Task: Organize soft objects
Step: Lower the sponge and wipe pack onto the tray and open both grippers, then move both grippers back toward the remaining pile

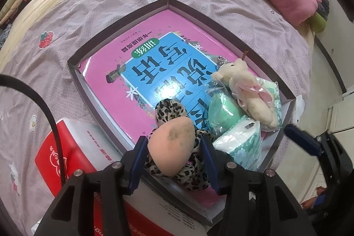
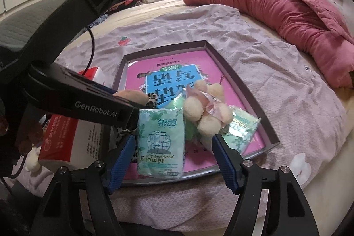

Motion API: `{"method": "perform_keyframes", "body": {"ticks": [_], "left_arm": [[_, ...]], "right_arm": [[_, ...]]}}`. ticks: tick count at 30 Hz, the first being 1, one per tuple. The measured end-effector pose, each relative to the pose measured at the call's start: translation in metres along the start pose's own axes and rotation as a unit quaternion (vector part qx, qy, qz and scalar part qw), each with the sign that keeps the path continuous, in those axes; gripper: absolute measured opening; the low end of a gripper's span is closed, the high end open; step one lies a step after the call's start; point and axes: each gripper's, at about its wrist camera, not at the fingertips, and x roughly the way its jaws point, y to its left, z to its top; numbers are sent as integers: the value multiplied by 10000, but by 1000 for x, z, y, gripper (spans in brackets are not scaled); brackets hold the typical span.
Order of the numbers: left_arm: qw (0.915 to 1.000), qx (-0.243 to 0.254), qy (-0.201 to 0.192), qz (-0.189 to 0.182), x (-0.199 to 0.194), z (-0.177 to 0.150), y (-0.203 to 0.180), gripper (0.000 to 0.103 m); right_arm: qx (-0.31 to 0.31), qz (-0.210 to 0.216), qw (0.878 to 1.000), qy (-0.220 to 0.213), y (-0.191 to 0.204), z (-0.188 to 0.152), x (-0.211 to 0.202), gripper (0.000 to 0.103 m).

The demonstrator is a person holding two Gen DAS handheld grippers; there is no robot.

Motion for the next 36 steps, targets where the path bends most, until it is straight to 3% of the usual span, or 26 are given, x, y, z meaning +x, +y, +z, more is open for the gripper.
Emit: {"method": "perform_keyframes", "body": {"ticks": [14, 24, 36], "left_arm": [[9997, -171, -90, -177, -13, -7, 7, 62], [9995, -196, -234, -54, -29, -6, 7, 62], [9970, -170, -748, -43, -76, -13, 3, 65]], "right_arm": [[249, -79, 9996, -91, -11, 2, -9, 73], [236, -121, 9996, -83, -9, 1, -13, 73], [245, -186, 9990, -335, -5, 8, -33, 73]]}}
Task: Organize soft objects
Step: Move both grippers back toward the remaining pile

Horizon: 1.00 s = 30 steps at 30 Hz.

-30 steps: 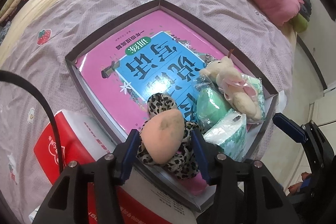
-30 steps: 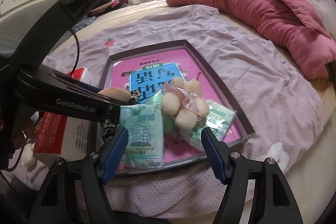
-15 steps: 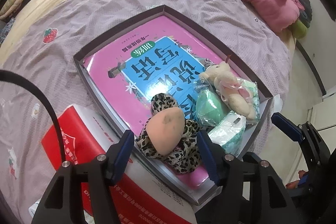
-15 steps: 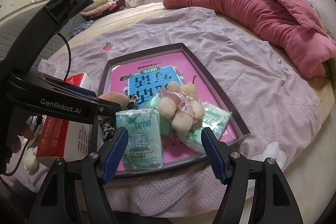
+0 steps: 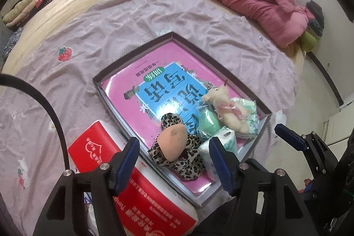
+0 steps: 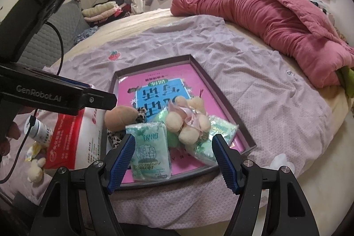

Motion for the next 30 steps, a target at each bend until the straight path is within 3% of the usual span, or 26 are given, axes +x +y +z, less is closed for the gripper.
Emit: {"method": "perform_keyframes", "body": {"ticks": [8, 14, 22, 30], "left_arm": [[9994, -171, -306, -49, -38, -18, 6, 66], [9969, -380, -689, -24, -89, -43, 27, 67], [9880, -949, -1155, 379, -160, -83, 98, 68], [9787, -1580, -1125, 671, -177, -136, 158, 69]], "right_arm": [[-62, -20, 9997, -240, 10, 9, -20, 74], [-319, 191, 9983, -441, 36, 20, -40, 74], [-843, 678, 9921, -633, 99, 30, -61, 74], [-1577, 1106, 9795, -598, 169, 23, -72, 74]]}}
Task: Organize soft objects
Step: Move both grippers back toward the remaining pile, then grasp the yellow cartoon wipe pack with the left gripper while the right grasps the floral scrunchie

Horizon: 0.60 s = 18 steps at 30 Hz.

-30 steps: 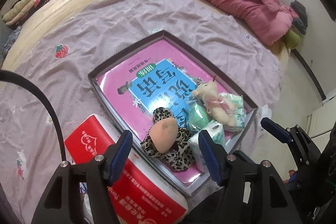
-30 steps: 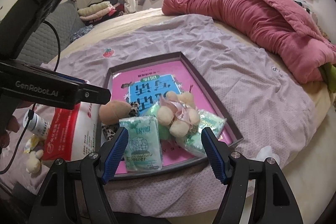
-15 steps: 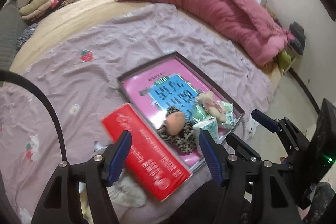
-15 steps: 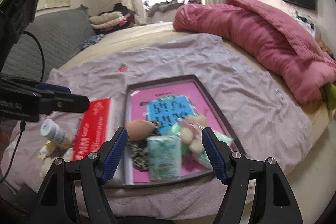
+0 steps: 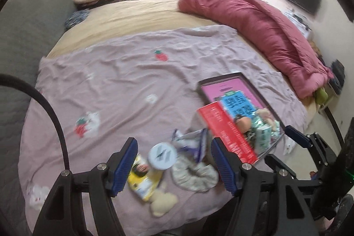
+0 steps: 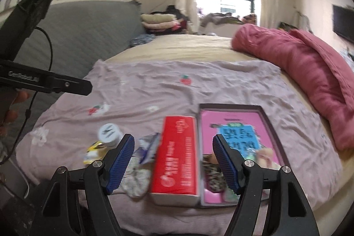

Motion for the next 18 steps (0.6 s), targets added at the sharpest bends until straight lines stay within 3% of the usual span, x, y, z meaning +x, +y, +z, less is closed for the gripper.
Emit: {"method": "perform_keyframes", "body": {"ticks": [8, 18], "left_arm": [[9983, -480, 289, 135, 12, -43, 52, 69], [9940, -866, 670, 75, 40, -77, 86, 69]], "right_arm": [[-414, 301, 9984, 240, 44, 0, 13, 75], [-1035, 428, 9913, 687, 75, -14, 38, 75]]}}
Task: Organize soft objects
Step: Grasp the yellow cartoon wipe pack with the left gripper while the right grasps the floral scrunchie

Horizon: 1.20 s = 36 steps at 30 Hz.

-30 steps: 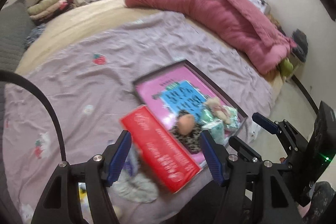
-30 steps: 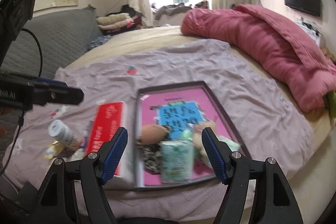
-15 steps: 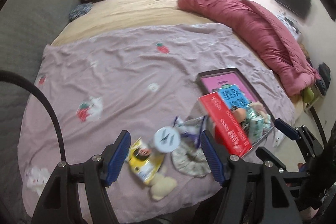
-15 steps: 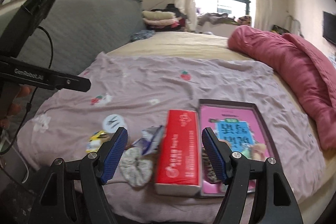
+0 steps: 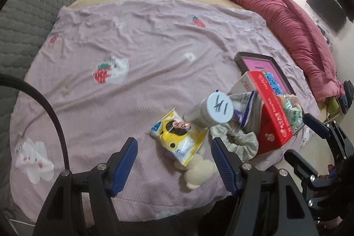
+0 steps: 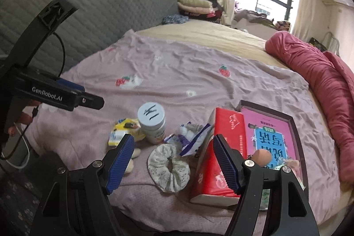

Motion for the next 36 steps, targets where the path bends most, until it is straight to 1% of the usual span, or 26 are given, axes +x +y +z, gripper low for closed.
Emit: {"method": "perform_keyframes", "body": {"ticks": [3, 10, 14, 16, 20, 24, 31, 36], "left_arm": [[9999, -111, 117, -51, 12, -3, 9, 69], [9974, -554, 418, -174, 43, -6, 33, 69], [9949, -779, 602, -208, 63, -5, 43, 69], [9931, -908, 678, -290, 71, -4, 47, 69], [9893, -1119, 762, -536, 84, 1, 50, 69], [9867, -1240, 837, -638, 95, 7, 49, 69], [9736, -1789, 1106, -888, 123, 13, 55, 69], [9591, -2236, 1290, -1165, 142, 13, 59, 69]], "right_arm": [[-112, 54, 9998, 177, 7, -7, 12, 75], [-269, 122, 9980, 564, 22, -21, 45, 75], [-373, -37, 9958, 834, 28, -29, 67, 75], [-342, -134, 9941, 1020, 28, -34, 79, 75], [-293, -208, 9931, 1117, 25, -37, 91, 75], [-232, -194, 9930, 1138, 20, -38, 100, 75], [-212, -213, 9931, 1129, 19, -37, 105, 75], [-332, -287, 9920, 1180, 21, -40, 112, 75]]}}
